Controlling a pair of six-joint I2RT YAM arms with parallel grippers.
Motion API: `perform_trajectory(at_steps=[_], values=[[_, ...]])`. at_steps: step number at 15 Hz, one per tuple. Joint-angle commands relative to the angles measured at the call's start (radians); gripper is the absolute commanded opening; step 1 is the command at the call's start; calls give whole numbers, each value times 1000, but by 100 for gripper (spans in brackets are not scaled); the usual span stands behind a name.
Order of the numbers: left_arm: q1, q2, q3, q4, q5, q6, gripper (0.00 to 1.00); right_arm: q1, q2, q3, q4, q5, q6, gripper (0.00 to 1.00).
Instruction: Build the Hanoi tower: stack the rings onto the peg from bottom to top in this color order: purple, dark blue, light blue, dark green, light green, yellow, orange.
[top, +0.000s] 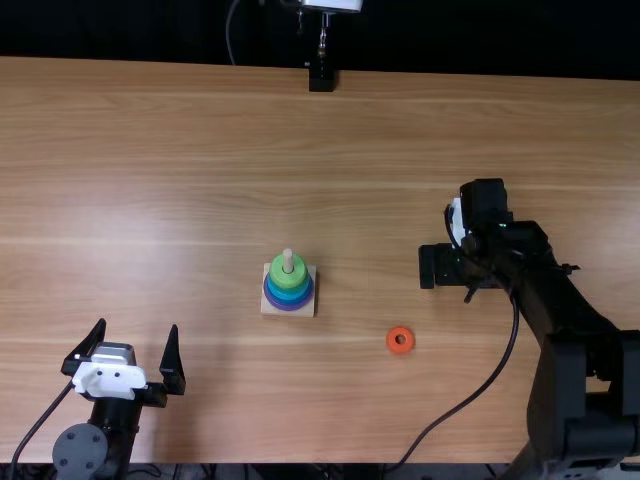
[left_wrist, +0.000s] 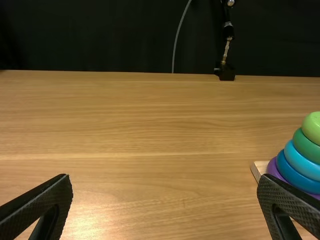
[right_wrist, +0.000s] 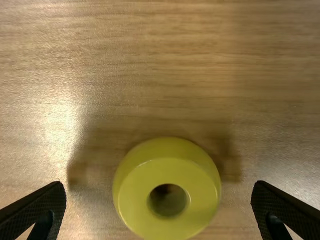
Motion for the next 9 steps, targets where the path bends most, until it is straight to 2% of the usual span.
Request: perform_trajectory(at_steps=[1,5,6,8,9], values=[[10,-12,-45,-15,9,4,100,9,30,-1,1,17,5,100],[10,-12,-45,-13,9,4,100,9,31,17,5,17,7,100],[10,-12,-45,-15,9,4,100,9,31,17,10,17,7,92],[10,-12,-45,-13,9,4,100,9,31,14,10,13,4,35],[10,-12,-45,-13,9,4,100,10,31,13,12,11,-6,18]])
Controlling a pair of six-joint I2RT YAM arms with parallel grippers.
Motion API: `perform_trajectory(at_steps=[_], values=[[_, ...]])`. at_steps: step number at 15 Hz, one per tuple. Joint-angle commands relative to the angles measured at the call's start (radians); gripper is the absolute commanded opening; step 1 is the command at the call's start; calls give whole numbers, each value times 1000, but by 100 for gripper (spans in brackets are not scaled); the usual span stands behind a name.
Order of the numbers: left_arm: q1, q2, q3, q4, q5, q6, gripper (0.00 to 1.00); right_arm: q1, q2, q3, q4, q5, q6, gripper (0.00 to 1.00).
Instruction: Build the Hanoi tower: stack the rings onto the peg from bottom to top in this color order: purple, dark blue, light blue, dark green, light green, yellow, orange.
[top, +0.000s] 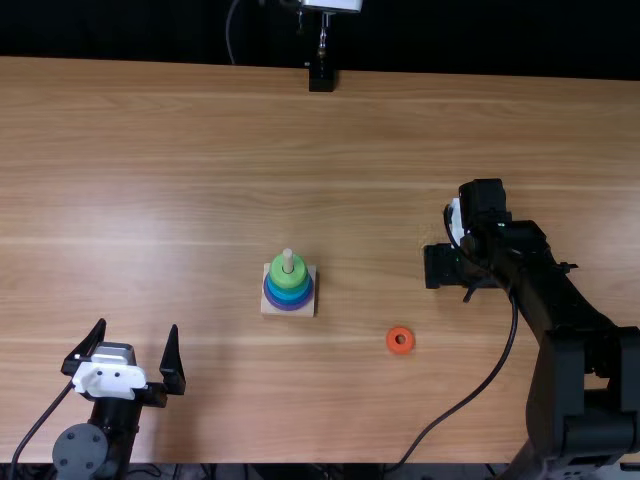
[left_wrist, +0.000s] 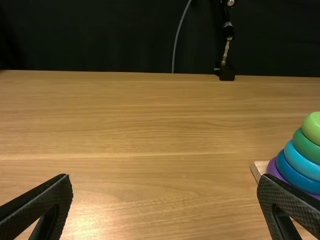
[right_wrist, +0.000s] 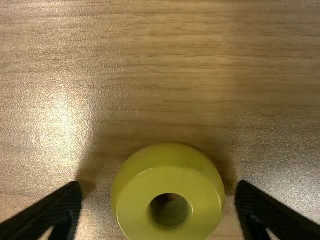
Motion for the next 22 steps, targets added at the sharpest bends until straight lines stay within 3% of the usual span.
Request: perform_trajectory(at_steps=[1,2,7,8,10,11,15,17,18,22], values=[[10,-12,-45,-13,9,4,100,10,22,12,-1,10,-23,2],[10,-12,-45,-15,9,4,100,10,22,12,-5,10,-43,0],[10,-12,-45,-13,9,4,100,12,16,61,6,8,-75,0],[10,-12,-45,-15,9,4,100,15,14,84,-7,8,-93,0],[10,-12,-45,-13,9,4,100,21,11,119,-18,8,-165,0],[10,-12,-45,-15,9,4,100,24,10,149,-59,8,-174,0],[10,-12,-45,-13,9,4,100,130,-6,331,-381,-1,-202,0],[10,-12,-45,-13,9,4,100,186,-46,405,-456,-40,-200,0],[10,-12,-45,-13,9,4,100,216,-64,434,-480,-49,-200,0],[10,-12,-45,-15,9,4,100,329,-70,557,-561,-56,-198,0]])
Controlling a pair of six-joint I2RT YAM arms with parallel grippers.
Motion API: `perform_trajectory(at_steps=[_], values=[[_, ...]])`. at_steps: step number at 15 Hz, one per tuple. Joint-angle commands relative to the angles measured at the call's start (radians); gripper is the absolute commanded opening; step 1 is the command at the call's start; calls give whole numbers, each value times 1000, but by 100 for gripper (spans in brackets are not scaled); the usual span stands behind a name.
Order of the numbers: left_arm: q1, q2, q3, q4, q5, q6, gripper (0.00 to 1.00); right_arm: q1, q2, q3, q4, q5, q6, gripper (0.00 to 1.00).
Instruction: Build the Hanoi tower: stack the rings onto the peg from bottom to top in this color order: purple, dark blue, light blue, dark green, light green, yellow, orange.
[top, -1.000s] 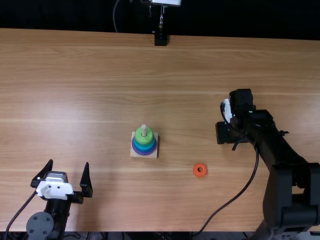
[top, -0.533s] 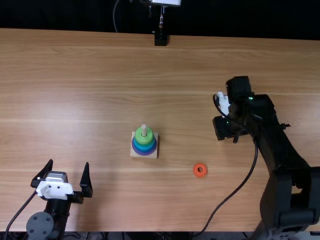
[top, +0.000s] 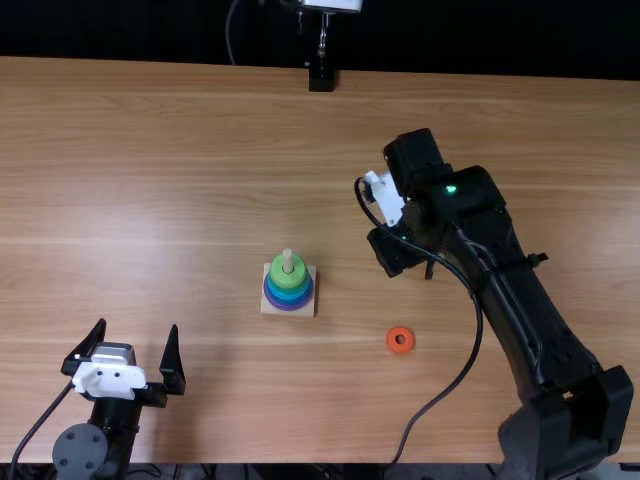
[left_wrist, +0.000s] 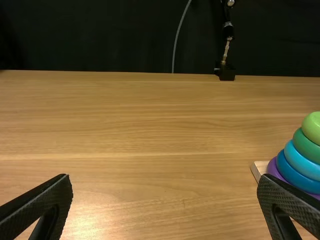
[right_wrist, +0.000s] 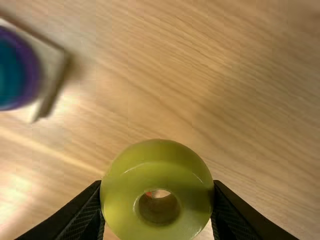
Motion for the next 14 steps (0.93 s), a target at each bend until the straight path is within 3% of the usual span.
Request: perform_trajectory(at_steps=[1,7,14], values=[[10,-12,-45,-13,9,4,100,46,-33,57,-11,-16,-10,0],[10,-12,-45,-13,9,4,100,176,-24,249,-72,-16,-8,0],[10,-12,-45,-15,9,4,100,250,-22,327,-72,-18,-7,0]])
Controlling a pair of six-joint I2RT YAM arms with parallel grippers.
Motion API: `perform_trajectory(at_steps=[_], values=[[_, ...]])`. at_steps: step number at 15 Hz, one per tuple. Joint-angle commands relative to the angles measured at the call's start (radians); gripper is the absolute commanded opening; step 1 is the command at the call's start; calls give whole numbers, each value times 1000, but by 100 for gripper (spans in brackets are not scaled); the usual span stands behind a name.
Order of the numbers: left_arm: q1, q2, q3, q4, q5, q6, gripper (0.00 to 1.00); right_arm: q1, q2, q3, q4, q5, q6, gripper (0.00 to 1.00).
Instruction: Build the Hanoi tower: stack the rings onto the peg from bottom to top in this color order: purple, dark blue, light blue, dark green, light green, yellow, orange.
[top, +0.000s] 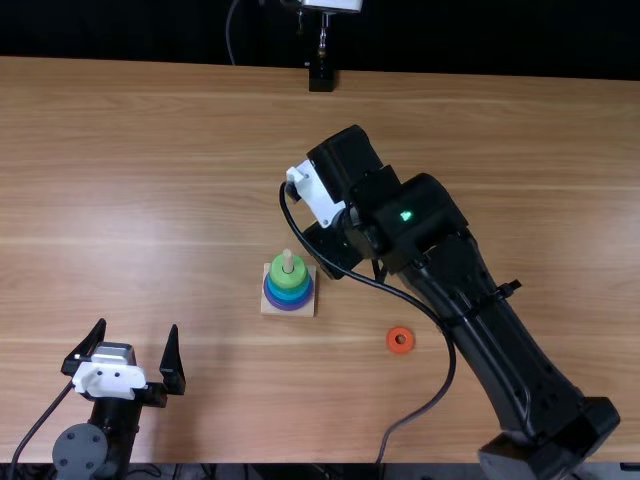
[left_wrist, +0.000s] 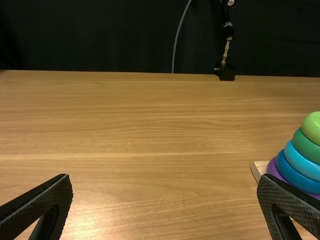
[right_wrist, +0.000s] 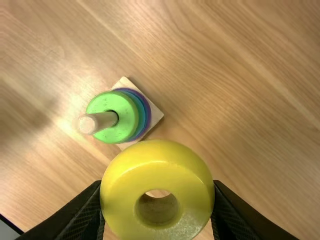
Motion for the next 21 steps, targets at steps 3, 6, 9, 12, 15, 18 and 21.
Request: perform_trajectory(at_steps=[3,6,9,12,15,18,21], values=[[10,-12,-45,-14,9,4,100,48,-11,51,0,-16,-5,0],[10,-12,-45,-14,9,4,100,59,13,52,2,-22,-3,0],[10,-12,-45,-14,9,4,100,59,42,54,8,-25,-3,0],[10,-12,-45,-14,9,4,100,59,76,55,13,-25,-1,0],[10,-12,-45,-12,9,4,100,73,95,59,15,-25,-1,0],[10,-12,-45,-12,9,4,100,80,105,83,15,-27,1,0],[10,-12,-45,-12,9,4,100,97,133,94,15,-27,1,0]])
